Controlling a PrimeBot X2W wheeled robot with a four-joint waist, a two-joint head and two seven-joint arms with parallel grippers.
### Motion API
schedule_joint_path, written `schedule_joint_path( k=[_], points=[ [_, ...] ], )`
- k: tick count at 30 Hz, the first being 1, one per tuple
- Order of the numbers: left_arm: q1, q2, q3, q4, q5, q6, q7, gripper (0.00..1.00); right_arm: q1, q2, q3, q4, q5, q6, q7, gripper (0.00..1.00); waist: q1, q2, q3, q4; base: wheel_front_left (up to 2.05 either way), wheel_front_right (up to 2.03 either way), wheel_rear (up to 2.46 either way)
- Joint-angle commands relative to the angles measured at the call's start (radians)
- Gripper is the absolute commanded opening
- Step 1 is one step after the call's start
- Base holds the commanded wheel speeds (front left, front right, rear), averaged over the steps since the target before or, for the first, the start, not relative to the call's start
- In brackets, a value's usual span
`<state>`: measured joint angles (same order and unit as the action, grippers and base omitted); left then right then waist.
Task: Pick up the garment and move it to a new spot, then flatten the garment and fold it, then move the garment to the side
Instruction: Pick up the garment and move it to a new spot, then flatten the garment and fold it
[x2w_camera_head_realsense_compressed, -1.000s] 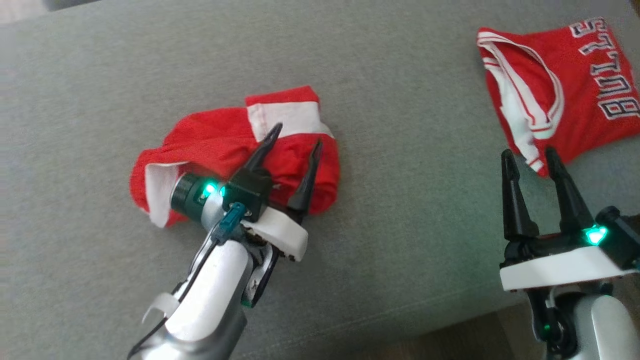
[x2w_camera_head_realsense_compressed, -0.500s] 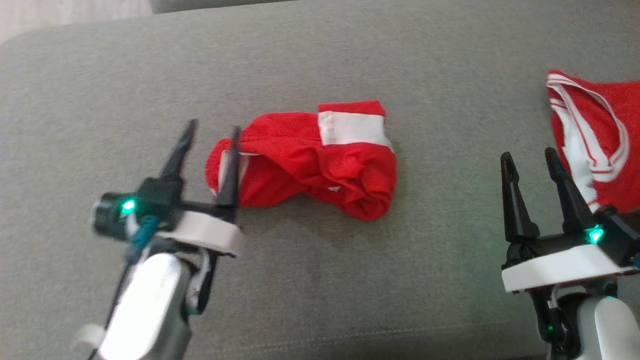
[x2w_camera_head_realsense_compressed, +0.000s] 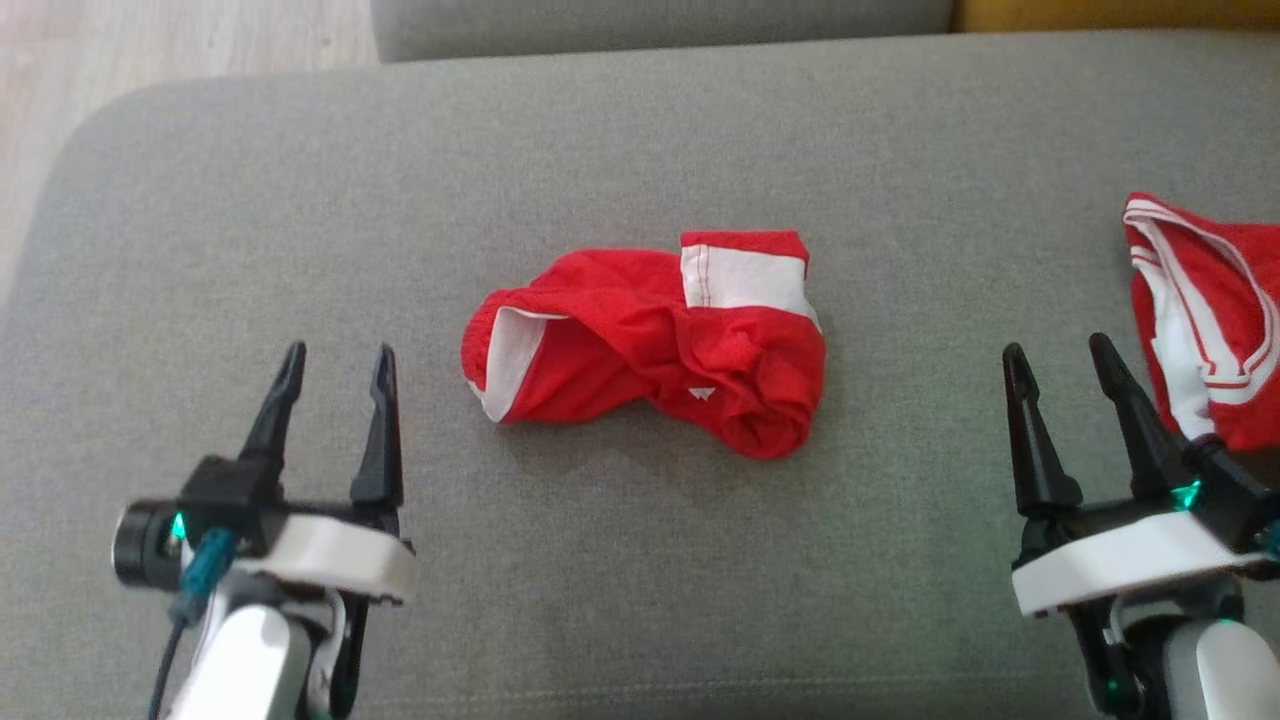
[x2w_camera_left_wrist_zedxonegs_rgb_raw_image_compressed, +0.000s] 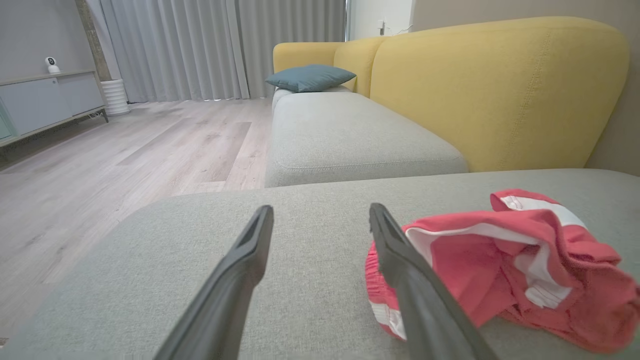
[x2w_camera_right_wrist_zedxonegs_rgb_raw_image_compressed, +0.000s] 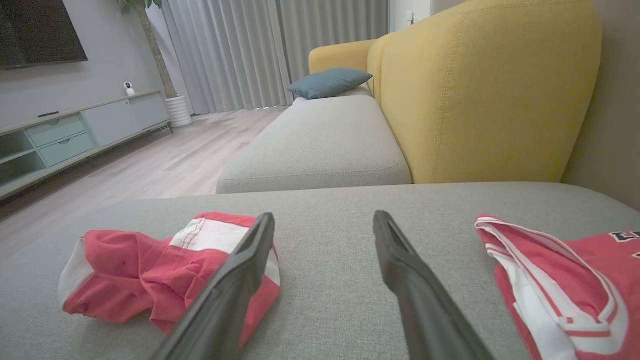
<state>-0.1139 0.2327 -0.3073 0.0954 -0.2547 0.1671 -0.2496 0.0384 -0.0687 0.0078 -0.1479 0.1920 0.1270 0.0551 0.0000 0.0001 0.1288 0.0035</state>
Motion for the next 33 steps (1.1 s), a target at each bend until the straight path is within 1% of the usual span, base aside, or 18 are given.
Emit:
schedule_joint_path(
  k=[1, 11, 28, 33],
  points=[
    [-0.015, 0.026, 0.037, -0.042, 0.011, 0.0, -0.012, 1.0, 0.004, -0.014, 0.018, -0.033, -0.008, 0.004, 0.005, 1.0, 0.0, -0.0001, -0.015, -0.003, 0.0, 0.0, 0.0],
    [0.039, 0.033, 0.026, -0.07, 0.02, 0.005, -0.012, 1.0, 0.049, -0.007, 0.011, -0.055, -0.012, 0.004, 0.024, 1.0, 0.0, -0.0001, -0.052, -0.005, 0.0, 0.0, 0.0],
    [0.038, 0.032, 0.024, -0.07, 0.016, 0.014, -0.012, 1.0, 0.047, -0.004, 0.01, -0.068, -0.017, 0.004, 0.032, 1.0, 0.0, -0.0001, -0.044, -0.003, 0.0, 0.0, 0.0],
    [0.034, 0.03, 0.022, -0.074, 0.017, 0.018, -0.012, 1.0, 0.037, -0.014, 0.048, -0.059, -0.012, 0.004, 0.054, 1.0, 0.0, -0.0001, -0.039, 0.002, 0.0, 0.0, 0.0]
  ],
)
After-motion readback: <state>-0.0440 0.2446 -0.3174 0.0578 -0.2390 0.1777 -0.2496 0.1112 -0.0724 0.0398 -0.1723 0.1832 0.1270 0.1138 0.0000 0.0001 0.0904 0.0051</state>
